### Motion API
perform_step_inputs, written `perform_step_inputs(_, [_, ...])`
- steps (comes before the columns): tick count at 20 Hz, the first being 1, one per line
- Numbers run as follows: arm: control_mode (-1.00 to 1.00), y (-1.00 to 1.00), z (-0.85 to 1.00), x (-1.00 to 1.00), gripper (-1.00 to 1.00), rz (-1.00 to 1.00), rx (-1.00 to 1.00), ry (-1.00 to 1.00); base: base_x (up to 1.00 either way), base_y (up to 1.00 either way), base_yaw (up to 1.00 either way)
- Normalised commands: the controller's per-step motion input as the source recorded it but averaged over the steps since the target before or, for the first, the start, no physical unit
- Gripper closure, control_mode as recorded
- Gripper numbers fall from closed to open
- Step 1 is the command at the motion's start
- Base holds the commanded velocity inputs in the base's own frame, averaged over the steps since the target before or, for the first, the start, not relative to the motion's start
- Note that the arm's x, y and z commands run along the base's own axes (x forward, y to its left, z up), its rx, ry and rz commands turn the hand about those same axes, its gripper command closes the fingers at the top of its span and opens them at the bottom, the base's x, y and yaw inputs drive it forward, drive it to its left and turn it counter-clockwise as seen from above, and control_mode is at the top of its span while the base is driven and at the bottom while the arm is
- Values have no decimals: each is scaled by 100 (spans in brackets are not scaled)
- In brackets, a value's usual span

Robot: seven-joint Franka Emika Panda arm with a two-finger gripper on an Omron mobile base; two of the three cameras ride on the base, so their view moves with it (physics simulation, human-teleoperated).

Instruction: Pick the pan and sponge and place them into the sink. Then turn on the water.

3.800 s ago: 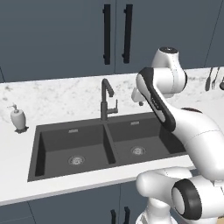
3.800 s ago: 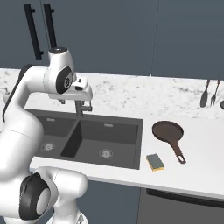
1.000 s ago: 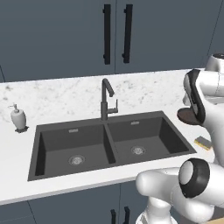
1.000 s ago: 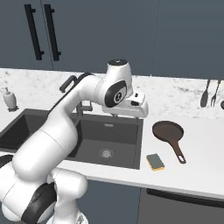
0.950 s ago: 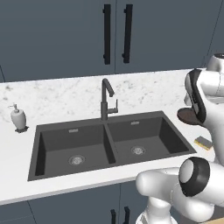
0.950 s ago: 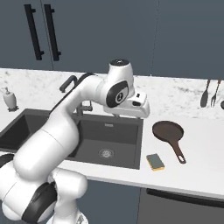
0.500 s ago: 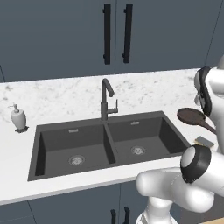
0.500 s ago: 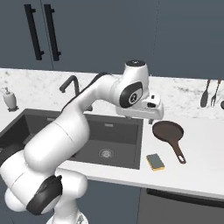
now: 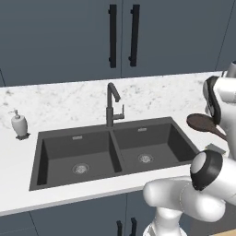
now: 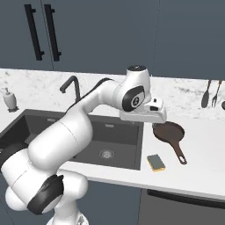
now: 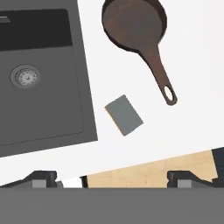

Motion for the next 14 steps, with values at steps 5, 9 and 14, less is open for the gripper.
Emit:
perform_step_inputs(5, [-100, 0, -24, 0, -100, 0, -1, 0, 0, 0, 0])
perform_step_inputs(9, [-100, 0, -11, 8, -100, 2, 0, 2, 0, 0, 0])
perform_step_inputs(14, [-100, 0, -14, 20, -100, 5, -2, 8, 0, 0, 0])
